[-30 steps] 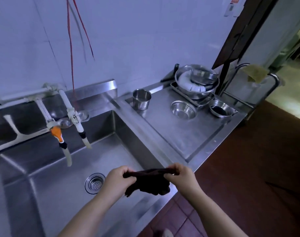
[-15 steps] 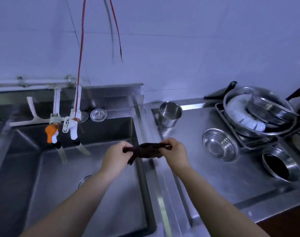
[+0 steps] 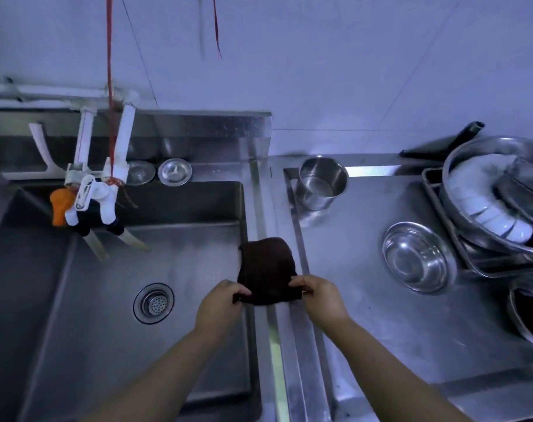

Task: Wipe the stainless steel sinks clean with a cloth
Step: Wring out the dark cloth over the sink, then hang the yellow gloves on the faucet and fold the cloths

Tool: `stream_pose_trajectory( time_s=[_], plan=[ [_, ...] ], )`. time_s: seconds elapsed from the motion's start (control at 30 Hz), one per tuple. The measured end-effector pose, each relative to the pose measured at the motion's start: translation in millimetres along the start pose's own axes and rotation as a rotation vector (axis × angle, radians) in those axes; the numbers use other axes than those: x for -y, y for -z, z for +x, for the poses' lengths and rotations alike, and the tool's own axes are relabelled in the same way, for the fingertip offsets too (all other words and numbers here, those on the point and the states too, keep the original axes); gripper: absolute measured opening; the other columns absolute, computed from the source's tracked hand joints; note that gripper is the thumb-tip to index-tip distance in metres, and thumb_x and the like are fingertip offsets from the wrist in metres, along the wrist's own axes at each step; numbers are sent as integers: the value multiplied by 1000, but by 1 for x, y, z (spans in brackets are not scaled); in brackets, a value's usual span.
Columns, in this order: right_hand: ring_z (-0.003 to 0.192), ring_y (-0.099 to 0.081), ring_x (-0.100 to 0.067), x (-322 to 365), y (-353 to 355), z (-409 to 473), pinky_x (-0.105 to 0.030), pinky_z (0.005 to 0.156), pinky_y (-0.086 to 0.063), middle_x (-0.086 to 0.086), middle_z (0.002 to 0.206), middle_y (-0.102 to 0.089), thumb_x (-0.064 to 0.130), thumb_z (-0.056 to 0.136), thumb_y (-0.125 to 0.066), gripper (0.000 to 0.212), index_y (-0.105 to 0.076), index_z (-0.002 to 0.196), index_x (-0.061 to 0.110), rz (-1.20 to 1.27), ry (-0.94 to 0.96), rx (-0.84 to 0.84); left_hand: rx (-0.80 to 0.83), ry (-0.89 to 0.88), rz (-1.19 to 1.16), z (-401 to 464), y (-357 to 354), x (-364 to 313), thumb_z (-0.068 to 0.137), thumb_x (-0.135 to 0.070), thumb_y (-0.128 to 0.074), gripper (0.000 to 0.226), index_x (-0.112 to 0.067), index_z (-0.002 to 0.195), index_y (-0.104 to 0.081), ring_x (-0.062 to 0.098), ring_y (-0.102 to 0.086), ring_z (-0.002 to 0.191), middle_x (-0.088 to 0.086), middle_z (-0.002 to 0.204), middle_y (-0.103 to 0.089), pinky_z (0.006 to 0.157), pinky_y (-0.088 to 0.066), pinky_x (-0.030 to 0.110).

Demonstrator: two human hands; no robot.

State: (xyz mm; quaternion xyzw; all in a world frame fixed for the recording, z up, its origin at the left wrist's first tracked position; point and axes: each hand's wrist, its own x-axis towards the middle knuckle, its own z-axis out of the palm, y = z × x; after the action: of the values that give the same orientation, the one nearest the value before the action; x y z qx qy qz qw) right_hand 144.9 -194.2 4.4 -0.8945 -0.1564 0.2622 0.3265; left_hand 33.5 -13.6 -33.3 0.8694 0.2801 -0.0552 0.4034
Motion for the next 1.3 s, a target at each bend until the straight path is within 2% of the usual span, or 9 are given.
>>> stream_pose_trajectory(
  time_s=[0.13, 0.23, 0.33, 0.43, 0.5, 0.67, 0.9, 1.13, 1.3],
  plan=[
    [108, -62, -14, -4, 6, -2, -20, 92, -48, 1, 117, -67, -15, 83, -41, 49, -71, 105, 17, 18, -13, 3, 18, 42, 86, -2, 1, 6, 87, -2, -52, 32, -24, 101, -70, 10, -58, 93, -5, 113, -61, 72, -37, 15],
    [108, -62, -14, -2, 6, 2, -16, 86, -45, 0, 116, -67, -10, 87, -41, 46, -69, 110, 19, -25, -14, -41, -39, -21, 131, -2, 3, 3, 85, 1, -49, 38, -23, 108, -67, 12, -55, 99, -5, 117, -58, 73, -38, 18],
    [108, -59, -16, 2, 1, 9, -17, 80, -42, 3, 122, -64, -2, 89, -42, 43, -67, 115, 22, -140, -21, -61, 63, -143, 133, -6, -1, -3, 87, -3, -49, 42, -24, 122, -59, 11, -54, 106, -7, 125, -53, 83, -44, 21],
    [106, -59, -19, 11, -2, 12, -22, 80, -44, -3, 121, -63, 0, 88, -43, 41, -64, 117, 19, -118, -35, -184, 105, -132, 110, -15, 4, -5, 91, -6, -48, 41, -23, 127, -55, 10, -53, 108, -8, 129, -49, 87, -41, 17],
    [107, -57, -17, 23, -3, 12, -22, 83, -44, -2, 121, -61, -1, 88, -44, 41, -64, 117, 19, -153, 44, -209, 89, -101, 121, -24, 17, -1, 92, -8, -46, 38, -25, 126, -55, 9, -53, 108, -9, 130, -48, 88, -42, 19],
    [102, -60, -18, 70, -28, 15, -23, 84, -46, -3, 114, -65, 4, 91, -46, 36, -63, 119, 17, -311, 315, -55, 34, -21, 231, -57, 70, 24, 95, -15, -40, 35, -27, 124, -56, 11, -49, 116, -9, 130, -50, 94, -41, 25],
    [107, -58, -18, 152, -107, -14, -28, 87, -47, 3, 120, -63, 17, 95, -40, 32, -60, 119, 25, -594, 483, 242, -89, 174, 415, -129, 151, 97, 94, -20, -39, 36, -28, 125, -55, 18, -48, 119, -3, 129, -53, 96, -40, 30],
    [96, -58, -20, 252, -212, -89, -26, 68, -37, 1, 109, -64, 20, 95, -36, 27, -61, 106, 20, -767, 649, 318, -179, 343, 445, -247, 231, 195, 97, -19, -36, 35, -25, 128, -51, 19, -53, 113, -1, 128, -53, 91, -44, 31],
    [97, -58, -17, 329, -317, -170, -27, 77, -44, 5, 112, -64, 23, 95, -37, 30, -60, 112, 26, -732, 751, 387, -349, 455, 371, -357, 296, 281, 93, -24, -38, 32, -27, 120, -56, 16, -54, 111, -5, 120, -56, 87, -42, 30]
  ],
)
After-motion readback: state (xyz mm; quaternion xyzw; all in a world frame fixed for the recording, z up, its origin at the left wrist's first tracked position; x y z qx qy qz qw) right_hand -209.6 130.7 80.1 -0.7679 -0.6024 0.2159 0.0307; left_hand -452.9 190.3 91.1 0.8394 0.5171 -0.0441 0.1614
